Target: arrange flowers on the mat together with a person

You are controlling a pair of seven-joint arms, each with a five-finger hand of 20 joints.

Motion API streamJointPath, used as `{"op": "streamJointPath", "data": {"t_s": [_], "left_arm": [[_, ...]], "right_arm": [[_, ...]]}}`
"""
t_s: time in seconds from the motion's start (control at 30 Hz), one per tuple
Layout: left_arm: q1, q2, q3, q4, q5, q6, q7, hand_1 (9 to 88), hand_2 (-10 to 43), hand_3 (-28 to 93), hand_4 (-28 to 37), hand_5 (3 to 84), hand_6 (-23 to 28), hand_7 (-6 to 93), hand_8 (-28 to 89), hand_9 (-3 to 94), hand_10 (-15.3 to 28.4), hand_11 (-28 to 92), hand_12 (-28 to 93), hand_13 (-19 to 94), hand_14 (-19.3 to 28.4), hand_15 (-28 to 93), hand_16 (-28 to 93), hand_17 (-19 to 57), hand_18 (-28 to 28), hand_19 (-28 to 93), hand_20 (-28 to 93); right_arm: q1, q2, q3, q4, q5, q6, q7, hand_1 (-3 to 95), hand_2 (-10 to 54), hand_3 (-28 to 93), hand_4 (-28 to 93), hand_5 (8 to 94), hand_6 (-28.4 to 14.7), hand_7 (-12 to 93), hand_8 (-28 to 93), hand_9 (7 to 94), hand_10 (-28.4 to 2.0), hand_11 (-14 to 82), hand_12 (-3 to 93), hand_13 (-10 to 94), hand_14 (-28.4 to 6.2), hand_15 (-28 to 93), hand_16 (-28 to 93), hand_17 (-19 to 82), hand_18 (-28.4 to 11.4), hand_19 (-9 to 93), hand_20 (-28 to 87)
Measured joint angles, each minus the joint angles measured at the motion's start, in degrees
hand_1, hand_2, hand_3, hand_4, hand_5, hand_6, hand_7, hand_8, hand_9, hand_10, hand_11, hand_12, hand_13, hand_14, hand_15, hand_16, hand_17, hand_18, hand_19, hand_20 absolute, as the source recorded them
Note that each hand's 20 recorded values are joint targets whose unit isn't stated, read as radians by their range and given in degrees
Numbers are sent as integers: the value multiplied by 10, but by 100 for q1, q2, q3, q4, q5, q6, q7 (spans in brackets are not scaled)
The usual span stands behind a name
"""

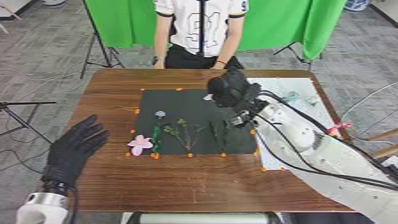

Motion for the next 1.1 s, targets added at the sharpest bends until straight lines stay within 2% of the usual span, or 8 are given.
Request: {"op": "streamJointPath", "data": {"t_s": [0.17, 0.43, 0.63, 0.9, 1.1], "left_arm": [[-67, -19, 30, 25, 10, 0, -38, 229, -5, 734, -230, 374, 34, 188, -87, 333, 133, 240, 169, 306, 160, 285, 22, -39, 242, 472, 62], [-92, -26, 76, 64, 9, 1, -50, 230, -5, 732, -230, 373, 35, 187, -87, 333, 134, 240, 169, 307, 159, 285, 22, -39, 243, 473, 62], [-109, -26, 74, 70, 9, 0, -58, 229, -5, 733, -231, 374, 35, 187, -87, 334, 134, 240, 169, 306, 160, 285, 22, -39, 243, 472, 61], [-136, -14, 74, 74, 21, -19, -65, 228, -6, 735, -230, 373, 35, 187, -87, 334, 133, 240, 169, 307, 159, 285, 22, -39, 243, 473, 62], [-159, 17, 74, 75, 32, -41, -76, 229, -6, 734, -232, 373, 35, 187, -87, 333, 133, 240, 169, 306, 160, 285, 22, -39, 243, 474, 62]], "right_arm": [[268, -589, -710, 150, -72, -246, -64, 484, -95, 837, -283, 675, 48, 511, -50, 814, -49, 236, 531, 710, -31, 582, 369, 298, -150, 700, 422], [550, -957, -1817, 525, -308, -461, -2, 483, -95, 839, -283, 676, 46, 511, -52, 814, -50, 238, 532, 709, -34, 583, 369, 297, -150, 699, 423], [685, -1043, -2126, 673, -362, -117, 481, 483, -95, 839, -283, 675, 46, 512, -49, 812, -49, 240, 533, 708, -34, 586, 370, 296, -150, 699, 423], [915, -1198, -2171, 1008, -354, 70, 378, 484, -95, 835, -283, 670, 47, 516, -49, 808, -50, 239, 534, 703, -32, 586, 371, 294, -148, 697, 423], [1313, -1298, -2643, 1337, -277, 138, 427, 485, -95, 833, -283, 665, 48, 522, -52, 806, -48, 241, 532, 703, -30, 584, 370, 293, -148, 695, 423]]}}
